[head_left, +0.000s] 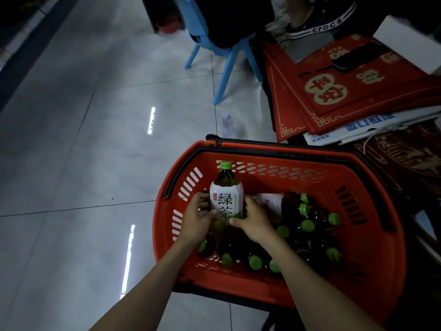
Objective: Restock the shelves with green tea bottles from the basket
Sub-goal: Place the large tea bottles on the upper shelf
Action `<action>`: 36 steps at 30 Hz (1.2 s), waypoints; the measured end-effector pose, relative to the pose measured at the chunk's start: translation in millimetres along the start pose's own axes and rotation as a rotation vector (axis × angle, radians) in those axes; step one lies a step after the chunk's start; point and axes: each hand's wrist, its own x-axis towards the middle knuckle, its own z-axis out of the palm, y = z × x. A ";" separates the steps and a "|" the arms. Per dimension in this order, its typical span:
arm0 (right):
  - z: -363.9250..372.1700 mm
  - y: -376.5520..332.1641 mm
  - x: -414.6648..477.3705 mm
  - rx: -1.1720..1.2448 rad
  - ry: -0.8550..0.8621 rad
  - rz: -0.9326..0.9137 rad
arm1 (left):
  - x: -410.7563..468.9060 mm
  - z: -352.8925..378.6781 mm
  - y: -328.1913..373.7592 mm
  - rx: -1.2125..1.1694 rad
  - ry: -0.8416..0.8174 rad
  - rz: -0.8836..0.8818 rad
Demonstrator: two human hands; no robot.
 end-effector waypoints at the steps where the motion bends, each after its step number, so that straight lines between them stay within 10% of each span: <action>1: 1.1 2.0 -0.7 0.004 0.014 0.007 | -0.1 1.5 0.6 -0.015 -0.001 -0.003; 20: -93.2 -117.1 -114.7 0.245 0.357 -0.439 | -72.6 -45.1 175.0 -0.278 -0.123 0.479; 36: -338.5 -237.9 -374.5 -0.126 1.190 -0.714 | -195.1 57.6 488.4 -0.557 -0.632 1.083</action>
